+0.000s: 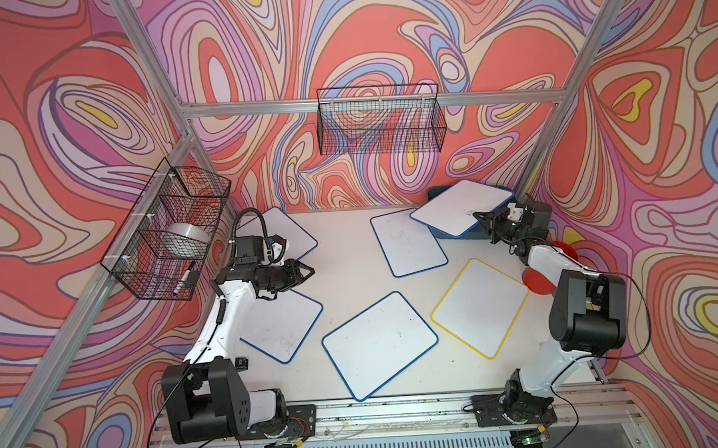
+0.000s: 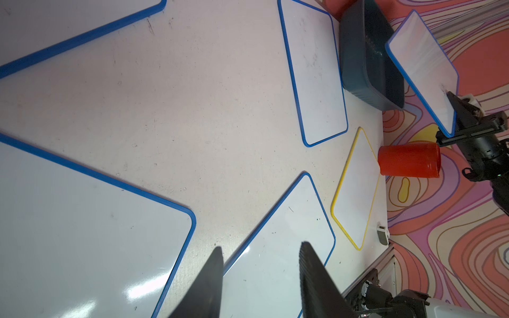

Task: Put the whiteboard into the storage box
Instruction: Place the whiteboard in the storage box.

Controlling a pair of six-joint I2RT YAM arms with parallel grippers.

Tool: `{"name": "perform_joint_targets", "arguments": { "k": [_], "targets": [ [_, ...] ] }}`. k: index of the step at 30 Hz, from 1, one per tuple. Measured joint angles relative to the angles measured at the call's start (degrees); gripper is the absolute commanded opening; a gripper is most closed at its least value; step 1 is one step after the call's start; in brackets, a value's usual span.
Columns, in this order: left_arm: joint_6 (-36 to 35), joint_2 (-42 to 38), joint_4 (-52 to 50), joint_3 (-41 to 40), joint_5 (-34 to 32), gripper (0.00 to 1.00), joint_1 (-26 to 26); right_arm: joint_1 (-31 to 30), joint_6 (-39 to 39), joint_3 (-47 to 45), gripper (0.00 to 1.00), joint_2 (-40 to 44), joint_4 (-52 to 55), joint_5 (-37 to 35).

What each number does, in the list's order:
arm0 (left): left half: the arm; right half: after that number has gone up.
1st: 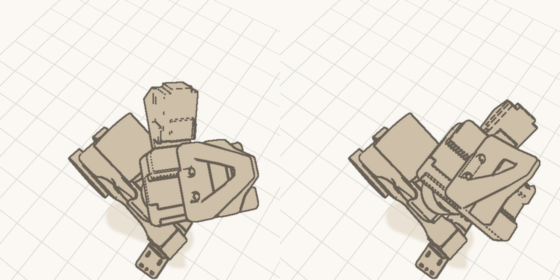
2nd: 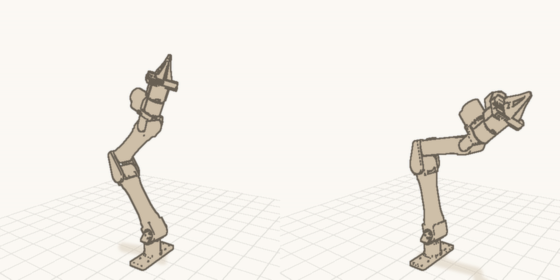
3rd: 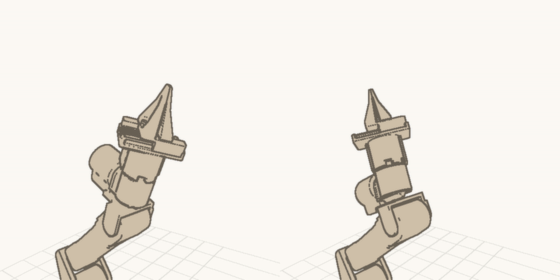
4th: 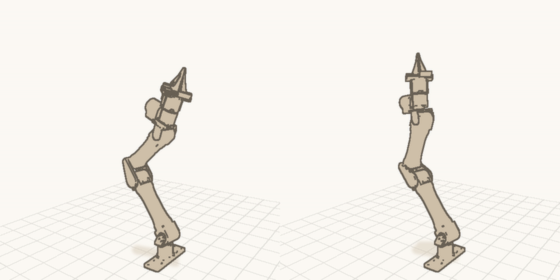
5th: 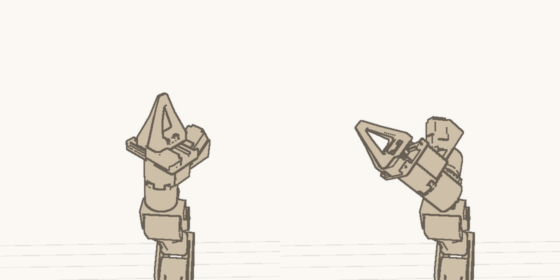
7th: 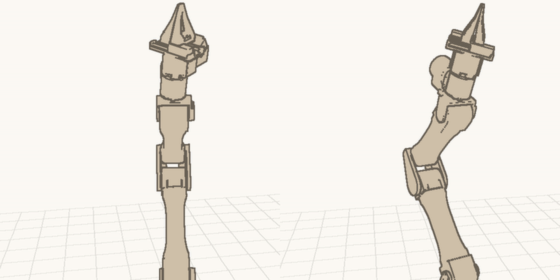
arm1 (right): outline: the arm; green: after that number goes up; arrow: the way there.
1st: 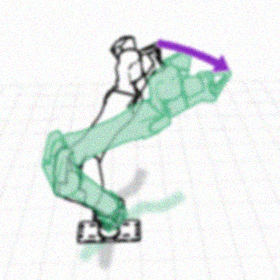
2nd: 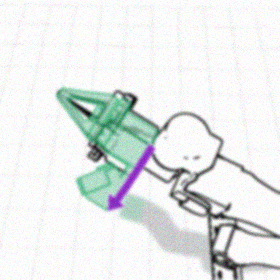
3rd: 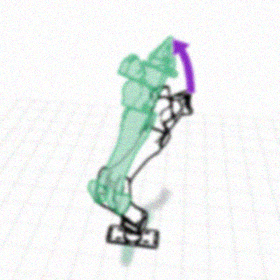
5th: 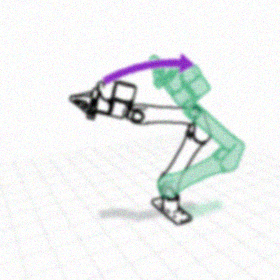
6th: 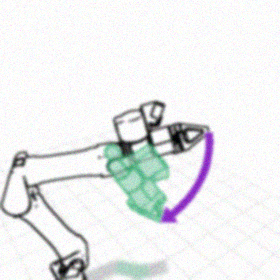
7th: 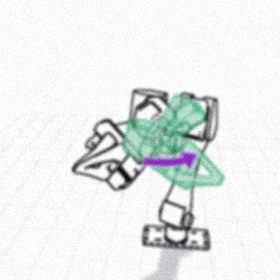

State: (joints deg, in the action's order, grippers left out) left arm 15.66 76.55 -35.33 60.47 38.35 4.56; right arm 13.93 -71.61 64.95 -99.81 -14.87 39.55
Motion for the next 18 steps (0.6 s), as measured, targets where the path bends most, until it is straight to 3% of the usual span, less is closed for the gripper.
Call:
{"name": "perform_joint_targets", "arguments": {
  "k": [8, 18],
  "targets": [
    [0.0, 0.0, 0.0, -0.1, 0.6, 0.41, 0.0, 0.2, -6.9, -4.4, 0.00, -1.1, -6.4, -10.5],
    [0.0, 0.0, 0.4, -0.1, 1.5, 0.41, 0.0, 0.2, -8.3, -6.0, 0.03, -2.3, -9.2, -20.4]
  ]
}}
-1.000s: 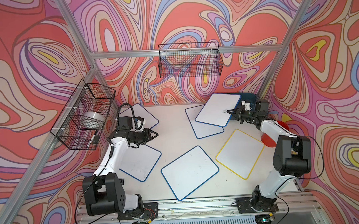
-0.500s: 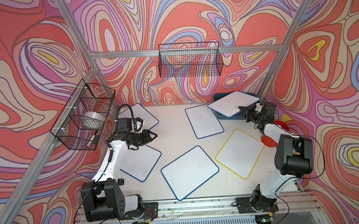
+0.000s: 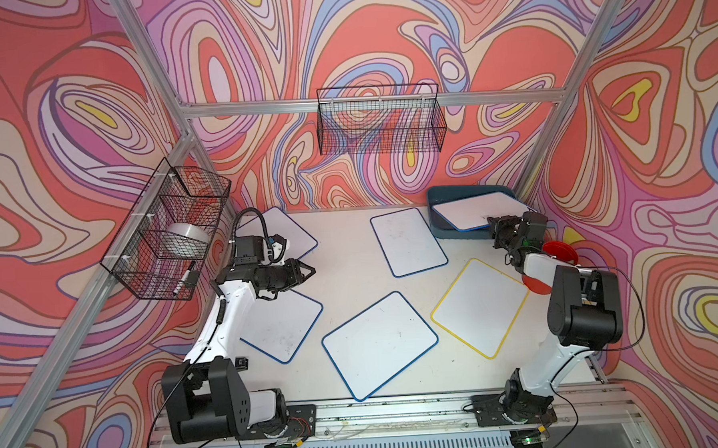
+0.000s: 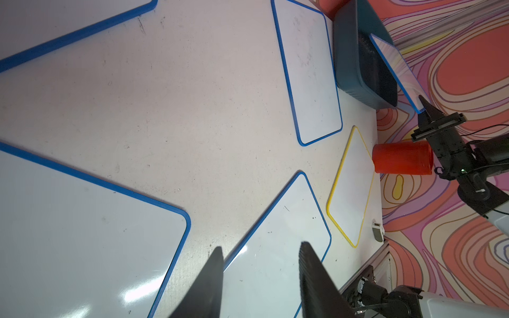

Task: Put the whiteboard into the storage box
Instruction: Place the whiteboard in the storage box.

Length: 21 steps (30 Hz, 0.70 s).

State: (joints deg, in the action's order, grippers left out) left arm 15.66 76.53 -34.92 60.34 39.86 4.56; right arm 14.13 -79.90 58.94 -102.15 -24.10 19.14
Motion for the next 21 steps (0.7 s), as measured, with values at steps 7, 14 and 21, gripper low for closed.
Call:
{"name": "perform_joint_targets", "arguments": {
  "k": [7, 14, 21],
  "targets": [
    [0.0, 0.0, 0.0, 0.0, 0.2, 0.41, 0.0, 0.0, 0.1, -0.4, 0.23, 0.0, 0.5, -3.3],
    [0.0, 0.0, 0.0, 0.0, 0.2, 0.41, 0.0, -0.1, 2.3, 4.0, 0.37, -0.9, -0.2, -0.2],
    [0.0, 0.0, 0.0, 0.0, 0.1, 0.41, 0.0, -0.4, 7.1, 5.0, 0.51, -0.5, 2.1, 3.8]
  ]
}}
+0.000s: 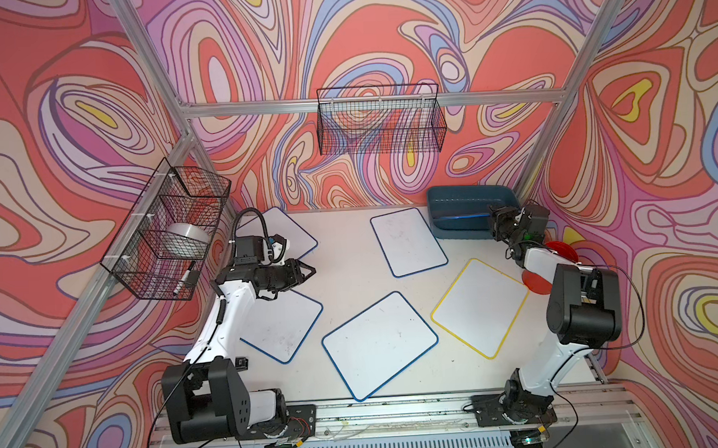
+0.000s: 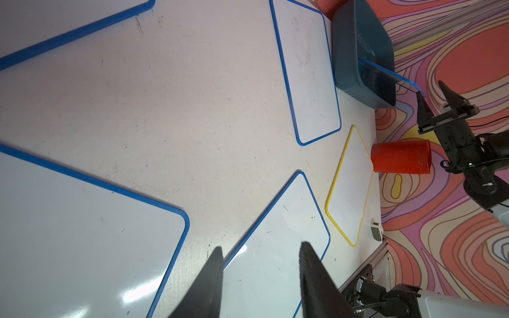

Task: Put the whiteboard into the storage box
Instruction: Place the whiteboard in the storage box, then move the whiteboard to the center of the board.

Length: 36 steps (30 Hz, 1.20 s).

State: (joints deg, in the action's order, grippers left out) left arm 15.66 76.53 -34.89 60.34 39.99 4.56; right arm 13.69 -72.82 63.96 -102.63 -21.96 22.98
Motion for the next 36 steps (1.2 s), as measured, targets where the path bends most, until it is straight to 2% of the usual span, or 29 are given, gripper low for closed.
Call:
{"name": "perform_joint_targets", "arguments": {
  "k": [10, 17, 24, 31, 36],
  "targets": [
    [0.0, 0.3, 0.0, 0.0, -0.2, 0.42, 0.0, -0.9, 12.4, 4.6, 0.52, 7.6, 11.8, 5.7],
    [0.0, 0.6, 0.0, 0.0, -0.4, 0.42, 0.0, -3.3, 25.2, 9.1, 0.52, 11.4, 26.1, 11.8],
    [0.0, 1.2, 0.0, 0.0, -0.1, 0.42, 0.0, -12.0, 34.2, 3.5, 0.52, 12.3, 35.2, 15.2],
    [0.5, 1.6, 0.0, 0.0, 0.6, 0.42, -0.4, -21.5, 38.1, -2.1, 0.52, 12.3, 40.8, 15.4],
    [0.4, 1.7, -0.2, 0.0, -0.5, 0.42, -2.8, -28.1, 39.5, -4.5, 0.52, 13.1, 43.5, 14.5]
  ]
}}
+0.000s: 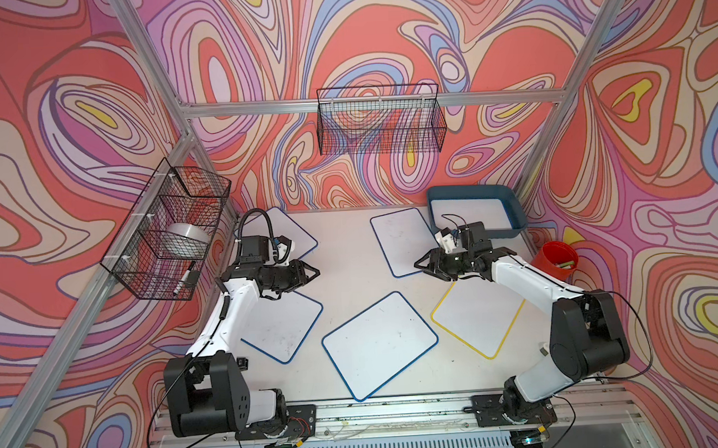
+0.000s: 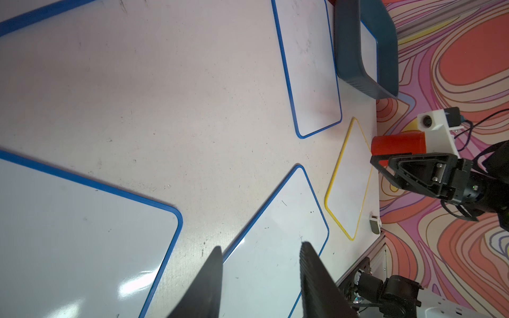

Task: Put the whiteboard into the storage box
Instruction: Move the whiteboard to the center of the board.

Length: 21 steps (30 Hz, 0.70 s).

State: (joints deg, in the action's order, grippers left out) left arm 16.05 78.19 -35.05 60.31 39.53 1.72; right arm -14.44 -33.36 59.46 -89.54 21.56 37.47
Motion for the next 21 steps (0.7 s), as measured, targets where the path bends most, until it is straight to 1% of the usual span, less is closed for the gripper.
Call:
{"name": "perform_joint_targets", "arguments": {
  "k": [7, 11, 14, 17, 21],
  "targets": [
    [-0.9, 3.8, -3.7, 0.2, -4.4, 0.43, -5.4, -10.3, -1.0, -11.6, 0.52, 6.0, 2.4, -1.2],
    [-1.5, 5.7, -6.3, 0.6, -7.2, 0.43, -8.5, -14.6, -3.7, -18.4, 0.52, 12.1, 4.4, -2.0],
    [-1.9, 6.3, -7.3, 0.9, -8.8, 0.43, -10.1, -16.6, -6.0, -20.7, 0.52, 18.3, 6.9, -2.3],
    [-2.3, 7.2, -7.9, 1.2, -9.9, 0.43, -10.6, -17.6, -8.0, -21.7, 0.53, 23.7, 8.7, -2.6],
    [-2.4, 7.7, -8.2, 1.4, -10.8, 0.43, -10.7, -18.5, -10.9, -24.9, 0.52, 27.3, 9.6, -3.4]
  ]
}}
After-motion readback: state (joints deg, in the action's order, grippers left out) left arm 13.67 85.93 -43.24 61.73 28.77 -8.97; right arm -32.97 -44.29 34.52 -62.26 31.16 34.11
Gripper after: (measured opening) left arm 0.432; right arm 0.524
